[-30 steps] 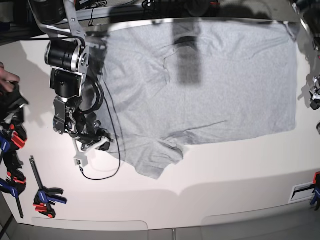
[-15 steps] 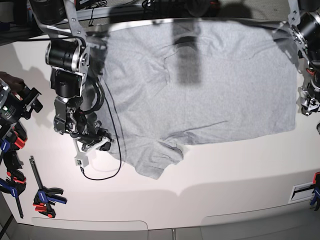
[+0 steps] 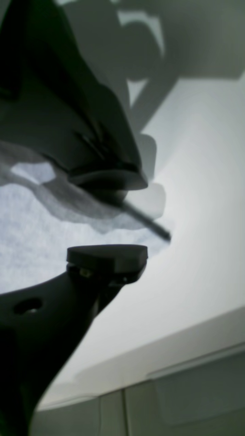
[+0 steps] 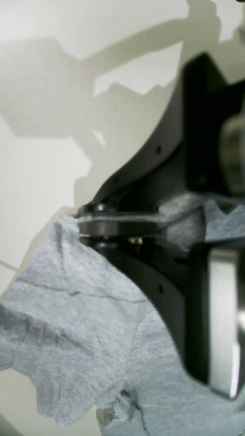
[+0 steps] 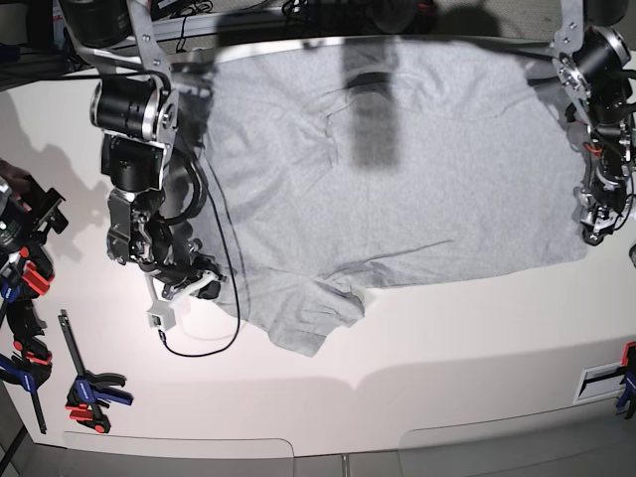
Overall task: Fold the T-shirt properly
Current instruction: 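Lift both held corners and fold the shirt over toward the hem, then lower both grippers to lay the folded half onto the shirt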
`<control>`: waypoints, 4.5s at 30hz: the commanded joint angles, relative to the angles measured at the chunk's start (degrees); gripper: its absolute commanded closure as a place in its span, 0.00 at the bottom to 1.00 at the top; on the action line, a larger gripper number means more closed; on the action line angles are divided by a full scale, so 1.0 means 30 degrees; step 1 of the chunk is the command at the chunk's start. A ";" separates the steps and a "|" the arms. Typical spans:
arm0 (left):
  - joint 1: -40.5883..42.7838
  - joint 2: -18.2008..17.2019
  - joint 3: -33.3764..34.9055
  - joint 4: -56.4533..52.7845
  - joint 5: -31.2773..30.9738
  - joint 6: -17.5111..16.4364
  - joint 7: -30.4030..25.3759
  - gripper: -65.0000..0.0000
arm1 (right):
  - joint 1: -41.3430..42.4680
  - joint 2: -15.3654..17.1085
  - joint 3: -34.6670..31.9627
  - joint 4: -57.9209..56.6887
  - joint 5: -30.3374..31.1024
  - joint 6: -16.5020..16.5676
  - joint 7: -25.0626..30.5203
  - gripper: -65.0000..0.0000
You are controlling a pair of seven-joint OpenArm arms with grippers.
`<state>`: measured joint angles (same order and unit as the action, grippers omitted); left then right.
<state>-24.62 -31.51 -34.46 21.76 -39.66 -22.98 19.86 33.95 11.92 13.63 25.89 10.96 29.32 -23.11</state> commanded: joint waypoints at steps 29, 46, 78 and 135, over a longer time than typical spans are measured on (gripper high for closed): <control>-0.1661 -0.0044 0.2783 0.0423 -0.0401 -0.1676 0.0947 1.00 | -0.0058 0.0342 -0.0058 0.0226 -0.0175 0.0051 -0.1144 1.00; -0.1013 -0.2011 0.2783 0.1304 -0.5326 -0.5672 0.5027 1.00 | -0.2433 0.0852 -0.0044 0.8568 0.4430 0.2951 -0.6346 1.00; 0.7730 -0.2193 -0.1413 1.0746 -0.7009 -0.5672 0.9092 1.00 | -0.9908 0.2943 0.4991 1.6509 1.5868 0.3560 -1.5562 1.00; 0.9843 -0.3249 -0.1523 1.3529 -1.0273 -0.5672 0.9872 0.63 | -0.4393 -0.2317 0.0146 1.2466 0.1523 0.1559 -0.5566 0.63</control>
<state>5.34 -39.55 -38.44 61.39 -69.19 -39.44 50.65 19.16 4.69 13.87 62.17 14.63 34.09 -40.77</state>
